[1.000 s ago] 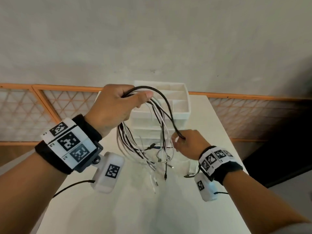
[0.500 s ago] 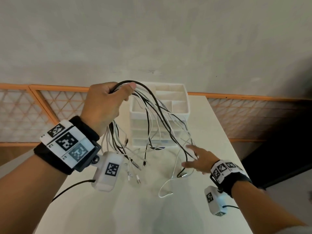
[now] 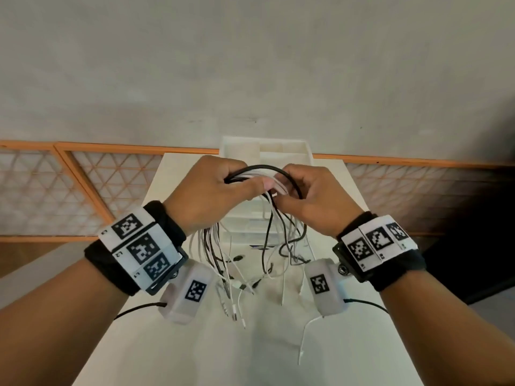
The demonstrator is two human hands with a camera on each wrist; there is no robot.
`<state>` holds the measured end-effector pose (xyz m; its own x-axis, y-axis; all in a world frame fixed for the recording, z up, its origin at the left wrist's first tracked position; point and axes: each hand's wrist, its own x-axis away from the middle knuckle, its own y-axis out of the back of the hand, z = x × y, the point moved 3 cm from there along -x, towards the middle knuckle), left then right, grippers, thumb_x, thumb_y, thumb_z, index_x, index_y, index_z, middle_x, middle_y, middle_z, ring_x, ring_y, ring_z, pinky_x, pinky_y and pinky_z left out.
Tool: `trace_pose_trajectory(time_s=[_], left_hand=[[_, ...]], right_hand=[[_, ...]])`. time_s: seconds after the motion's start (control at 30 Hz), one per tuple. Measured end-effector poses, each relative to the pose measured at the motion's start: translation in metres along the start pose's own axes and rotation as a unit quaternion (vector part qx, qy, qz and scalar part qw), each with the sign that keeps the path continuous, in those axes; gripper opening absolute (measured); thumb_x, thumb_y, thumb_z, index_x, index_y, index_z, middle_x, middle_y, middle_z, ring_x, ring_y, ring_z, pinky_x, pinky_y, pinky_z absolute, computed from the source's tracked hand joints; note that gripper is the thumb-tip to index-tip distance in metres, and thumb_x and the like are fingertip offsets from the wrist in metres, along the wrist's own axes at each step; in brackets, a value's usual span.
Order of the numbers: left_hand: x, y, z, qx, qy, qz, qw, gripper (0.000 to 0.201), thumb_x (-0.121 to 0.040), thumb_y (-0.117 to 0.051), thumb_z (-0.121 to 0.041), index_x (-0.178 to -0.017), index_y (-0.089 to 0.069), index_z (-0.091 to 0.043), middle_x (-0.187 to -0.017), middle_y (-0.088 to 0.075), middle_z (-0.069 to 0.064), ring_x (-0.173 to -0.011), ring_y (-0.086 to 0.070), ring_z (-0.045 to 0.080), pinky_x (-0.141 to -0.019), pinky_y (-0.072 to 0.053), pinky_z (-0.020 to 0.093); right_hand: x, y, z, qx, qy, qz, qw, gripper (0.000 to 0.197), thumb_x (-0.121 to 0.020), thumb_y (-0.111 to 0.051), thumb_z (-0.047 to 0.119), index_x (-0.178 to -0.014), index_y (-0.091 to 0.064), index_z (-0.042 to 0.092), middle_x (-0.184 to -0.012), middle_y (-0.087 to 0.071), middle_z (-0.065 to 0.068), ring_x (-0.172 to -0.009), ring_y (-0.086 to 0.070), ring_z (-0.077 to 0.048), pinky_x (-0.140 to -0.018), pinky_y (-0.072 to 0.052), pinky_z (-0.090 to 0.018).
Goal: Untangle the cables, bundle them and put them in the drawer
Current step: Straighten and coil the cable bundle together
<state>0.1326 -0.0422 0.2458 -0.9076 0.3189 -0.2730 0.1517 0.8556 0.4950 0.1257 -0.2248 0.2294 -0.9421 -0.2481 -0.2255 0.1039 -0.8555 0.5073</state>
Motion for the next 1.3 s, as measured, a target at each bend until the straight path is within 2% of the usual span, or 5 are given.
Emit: trace_pose_trajectory(time_s=[0.47, 0.67, 0.87, 1.03, 1.3], left_hand=[[0.002, 0.013, 0.010, 0.047, 0.020, -0.117, 0.992, 0.048, -0.087, -0.072, -0.036, -0.070, -0.061, 0.008, -0.041, -0.030, -0.010, -0.037, -0.026, 0.006, -0.048, -0.023, 0.026], [-0.003, 0.015, 0.017, -0.038, 0.071, -0.093, 0.992, 0.043, -0.087, -0.069, -0.042, -0.059, -0.061, -0.012, -0.034, -0.040, -0.012, -0.032, -0.037, 0.004, -0.048, -0.029, 0.027], [0.001, 0.011, 0.043, -0.023, 0.154, -0.139, 0.978, 0.045, -0.085, -0.070, -0.045, -0.052, -0.058, -0.017, -0.031, -0.037, -0.010, -0.033, -0.032, 0.007, -0.050, -0.027, 0.028], [-0.008, 0.030, 0.023, 0.044, 0.105, -0.221, 0.969, 0.036, -0.085, -0.071, -0.027, -0.055, -0.056, -0.014, -0.032, -0.031, -0.009, -0.032, -0.025, 0.007, -0.047, -0.022, 0.025], [-0.009, 0.025, 0.028, -0.005, 0.110, -0.198, 0.974, 0.042, -0.087, -0.070, -0.038, -0.057, -0.059, -0.011, -0.032, -0.036, -0.008, -0.031, -0.032, 0.007, -0.048, -0.026, 0.027]], right_hand=[[0.039, -0.018, -0.152, 0.297, -0.291, 0.093, 0.904, 0.032, -0.089, -0.048, 0.052, -0.067, -0.056, 0.031, -0.073, -0.058, -0.001, -0.080, -0.061, -0.030, -0.074, -0.050, -0.034], [0.034, -0.004, -0.118, 0.071, -0.155, 0.046, 0.984, 0.042, -0.101, -0.046, 0.019, -0.133, -0.057, 0.043, -0.128, -0.054, 0.018, -0.103, -0.055, -0.004, -0.079, -0.044, -0.010], [0.029, 0.046, -0.084, 0.082, -0.105, -0.213, 0.968, 0.016, -0.095, -0.058, 0.022, -0.087, -0.068, 0.031, -0.063, -0.065, 0.006, -0.057, -0.058, -0.014, -0.052, -0.046, -0.029], [0.059, 0.026, -0.144, 0.388, -0.243, -0.051, 0.888, 0.015, -0.089, -0.058, 0.033, -0.088, -0.068, 0.022, -0.087, -0.070, -0.004, -0.084, -0.064, -0.032, -0.071, -0.053, -0.036], [0.071, 0.018, -0.187, 0.255, -0.319, -0.021, 0.912, 0.040, -0.096, -0.045, 0.052, -0.087, -0.065, 0.018, -0.080, -0.072, -0.011, -0.073, -0.072, -0.034, -0.070, -0.059, -0.040]])
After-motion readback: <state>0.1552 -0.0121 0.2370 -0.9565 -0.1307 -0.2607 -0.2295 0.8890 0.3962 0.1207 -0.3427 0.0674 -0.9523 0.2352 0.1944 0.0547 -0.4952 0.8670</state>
